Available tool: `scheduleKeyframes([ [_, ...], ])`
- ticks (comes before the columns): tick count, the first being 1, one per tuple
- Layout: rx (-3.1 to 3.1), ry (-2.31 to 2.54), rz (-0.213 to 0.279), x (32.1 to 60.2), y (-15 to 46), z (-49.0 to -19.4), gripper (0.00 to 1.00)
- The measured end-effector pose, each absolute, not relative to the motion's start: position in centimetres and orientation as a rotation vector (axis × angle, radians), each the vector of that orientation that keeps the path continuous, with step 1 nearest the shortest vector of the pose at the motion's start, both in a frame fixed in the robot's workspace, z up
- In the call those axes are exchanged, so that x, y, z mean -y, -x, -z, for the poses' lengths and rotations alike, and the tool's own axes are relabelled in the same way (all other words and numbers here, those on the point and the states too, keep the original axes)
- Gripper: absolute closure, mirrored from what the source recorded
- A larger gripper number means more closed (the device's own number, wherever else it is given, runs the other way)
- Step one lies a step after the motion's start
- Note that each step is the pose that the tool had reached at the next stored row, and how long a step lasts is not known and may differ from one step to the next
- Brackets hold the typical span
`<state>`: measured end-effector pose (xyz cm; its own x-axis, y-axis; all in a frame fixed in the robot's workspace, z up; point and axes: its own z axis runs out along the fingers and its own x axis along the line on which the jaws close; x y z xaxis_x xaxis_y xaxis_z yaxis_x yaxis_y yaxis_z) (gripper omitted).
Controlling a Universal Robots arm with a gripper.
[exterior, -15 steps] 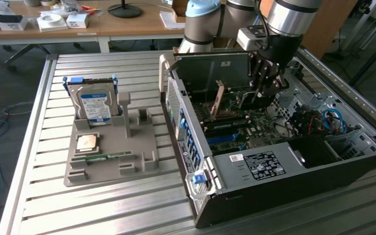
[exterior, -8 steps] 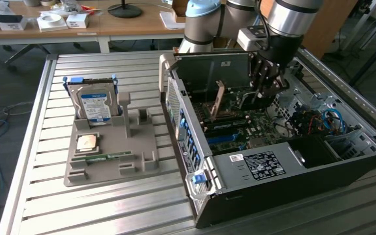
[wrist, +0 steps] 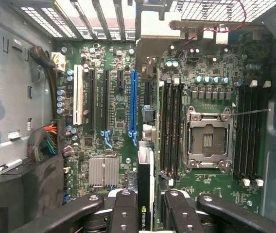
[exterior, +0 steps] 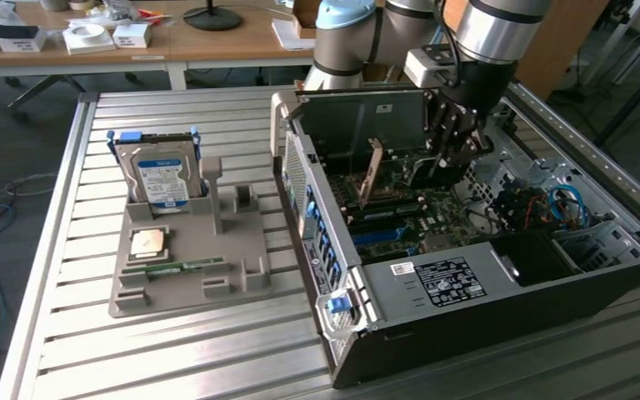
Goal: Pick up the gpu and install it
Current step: 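Insert the gpu into the slot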
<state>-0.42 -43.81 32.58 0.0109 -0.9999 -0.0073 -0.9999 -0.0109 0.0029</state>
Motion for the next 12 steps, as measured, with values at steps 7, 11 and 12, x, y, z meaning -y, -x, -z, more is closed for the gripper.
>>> scheduleKeyframes([
  [7, -2.207, 2.231, -0.011, 44.08, 0.42, -32.58, 0.74],
  [11, -2.207, 2.231, -0.011, 44.28, 0.43, -32.58, 0.74],
  [12, -2.207, 2.231, -0.011, 44.32, 0.43, -32.58, 0.74],
])
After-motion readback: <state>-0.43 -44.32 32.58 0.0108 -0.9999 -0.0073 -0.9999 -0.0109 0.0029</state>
